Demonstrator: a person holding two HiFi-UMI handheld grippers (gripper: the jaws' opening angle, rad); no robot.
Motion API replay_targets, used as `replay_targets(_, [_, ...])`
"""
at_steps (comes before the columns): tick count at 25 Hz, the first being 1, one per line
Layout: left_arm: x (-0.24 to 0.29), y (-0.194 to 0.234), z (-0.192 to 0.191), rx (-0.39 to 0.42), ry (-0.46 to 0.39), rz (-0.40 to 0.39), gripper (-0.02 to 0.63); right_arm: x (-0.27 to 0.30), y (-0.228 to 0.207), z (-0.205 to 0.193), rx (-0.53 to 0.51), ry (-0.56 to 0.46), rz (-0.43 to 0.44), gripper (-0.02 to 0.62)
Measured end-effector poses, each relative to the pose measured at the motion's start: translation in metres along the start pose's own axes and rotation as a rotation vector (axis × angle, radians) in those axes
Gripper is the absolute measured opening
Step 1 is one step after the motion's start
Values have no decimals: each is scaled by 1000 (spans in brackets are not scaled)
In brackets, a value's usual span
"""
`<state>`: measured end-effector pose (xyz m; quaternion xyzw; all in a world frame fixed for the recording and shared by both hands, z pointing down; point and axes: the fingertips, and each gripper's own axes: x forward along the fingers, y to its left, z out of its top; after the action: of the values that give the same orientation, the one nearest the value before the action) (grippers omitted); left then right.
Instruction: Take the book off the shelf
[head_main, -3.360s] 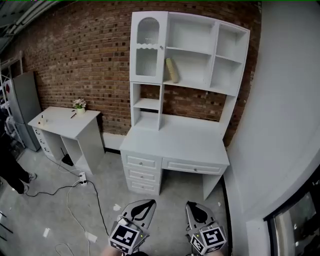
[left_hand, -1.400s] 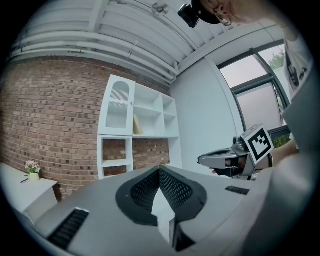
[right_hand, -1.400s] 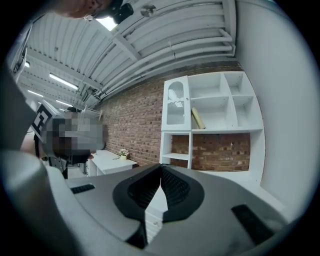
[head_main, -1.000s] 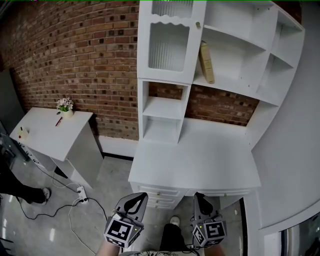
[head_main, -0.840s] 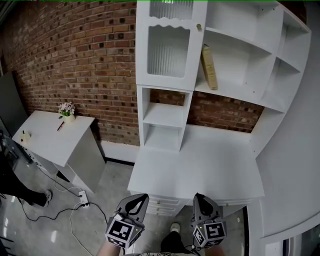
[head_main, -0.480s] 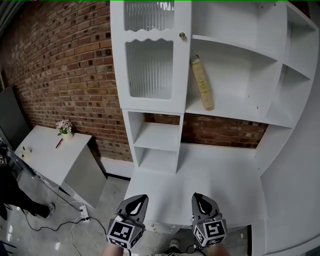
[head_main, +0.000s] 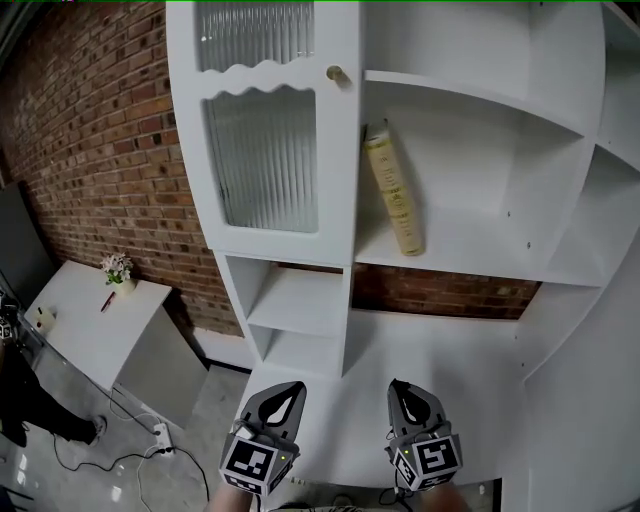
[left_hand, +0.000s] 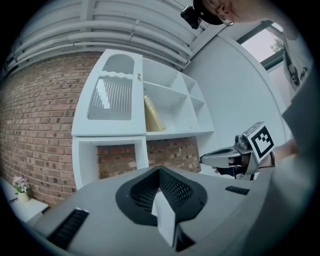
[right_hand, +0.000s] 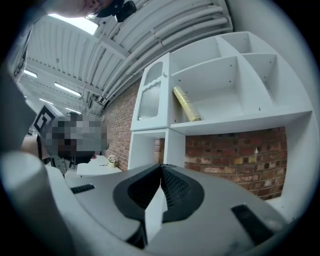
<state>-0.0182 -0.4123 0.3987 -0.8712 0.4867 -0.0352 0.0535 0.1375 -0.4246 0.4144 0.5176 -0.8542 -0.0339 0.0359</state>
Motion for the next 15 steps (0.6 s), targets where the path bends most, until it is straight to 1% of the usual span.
replay_targets(2, [11,10,3,4,-6,-3,9,10,-6,8,-5,-20,-15,8])
replay_targets(5, [24,22,7,-13,-1,-23,9,23,-13,24,-21,-51,-51,8])
replay_targets(9, [37,39,16,-7,-27,-57,9,40,-25,59,-57,-90,-126,8])
replay_targets(10, [40,43,19,-8,-39,-62,9,45,-27,70,-74,-99,-142,30])
replay_targets(11, [42,48,22,-8,-50,-69,9,51,-30,82,-94,-107,-155,82])
replay_targets(13, [47,55,28,1,-66,-86,9,65,-36,109,-130,-132,-184,118])
replay_targets(15, [52,63,31,9,-77,-102,9,80,-47,137,-151,-161,-222,186])
